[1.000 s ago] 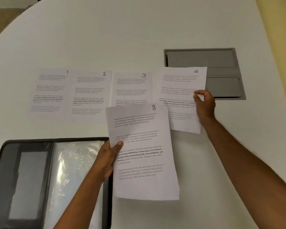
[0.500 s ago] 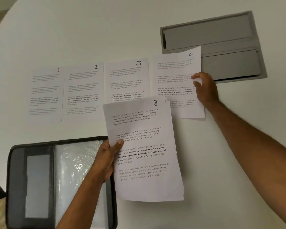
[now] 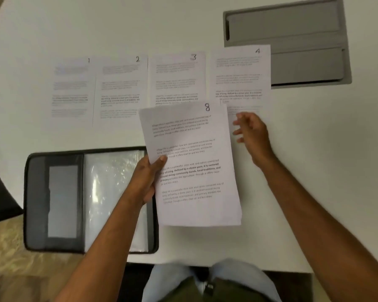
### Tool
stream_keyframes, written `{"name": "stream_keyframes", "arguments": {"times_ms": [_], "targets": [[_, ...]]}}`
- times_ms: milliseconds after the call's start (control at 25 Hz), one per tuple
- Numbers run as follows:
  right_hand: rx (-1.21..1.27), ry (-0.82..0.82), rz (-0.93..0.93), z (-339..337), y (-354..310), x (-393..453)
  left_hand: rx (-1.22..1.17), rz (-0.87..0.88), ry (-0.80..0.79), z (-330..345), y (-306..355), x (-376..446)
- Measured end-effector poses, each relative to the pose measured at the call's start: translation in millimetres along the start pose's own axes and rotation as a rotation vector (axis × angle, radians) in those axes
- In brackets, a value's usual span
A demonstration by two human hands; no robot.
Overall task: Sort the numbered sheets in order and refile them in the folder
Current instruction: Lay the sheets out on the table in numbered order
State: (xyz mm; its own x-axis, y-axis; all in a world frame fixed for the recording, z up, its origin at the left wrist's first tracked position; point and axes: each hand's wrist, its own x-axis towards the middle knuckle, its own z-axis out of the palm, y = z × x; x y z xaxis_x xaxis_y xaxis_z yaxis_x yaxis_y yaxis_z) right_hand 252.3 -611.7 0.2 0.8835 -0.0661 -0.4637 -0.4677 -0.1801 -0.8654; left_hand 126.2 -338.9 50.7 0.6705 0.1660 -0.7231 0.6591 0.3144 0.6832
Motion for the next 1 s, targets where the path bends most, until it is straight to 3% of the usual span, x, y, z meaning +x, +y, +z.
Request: {"name": "stream_keyframes", "arguments": {"times_ms": [80, 160, 520, 800, 1000], "targets": [[0.100, -0.184, 0.154, 11.3, -9.0, -67.1, -0.009, 0.003, -0.036, -10.5, -1.9, -8.9], [0.111, -0.216, 0.206, 15.9, -13.5, -116.3, -0.024, -0.009, -0.072, -23.1, -2.9, -18.9], [0.088, -0.082, 0.138, 65.6, -43.2, -211.6, -0.134, 0.041, -0.209, -107.3, -15.7, -71.0], [0.165, -0.011, 0.013, 109.1, -64.5, -260.5, -0.155, 0.061, -0.193, -150.7, -43.8, -97.2], [0.016, 0.065, -0.077, 109.7, -59.6, -275.0, -0.211, 0.070, -0.225, -166.1, -43.8, -103.0]]}}
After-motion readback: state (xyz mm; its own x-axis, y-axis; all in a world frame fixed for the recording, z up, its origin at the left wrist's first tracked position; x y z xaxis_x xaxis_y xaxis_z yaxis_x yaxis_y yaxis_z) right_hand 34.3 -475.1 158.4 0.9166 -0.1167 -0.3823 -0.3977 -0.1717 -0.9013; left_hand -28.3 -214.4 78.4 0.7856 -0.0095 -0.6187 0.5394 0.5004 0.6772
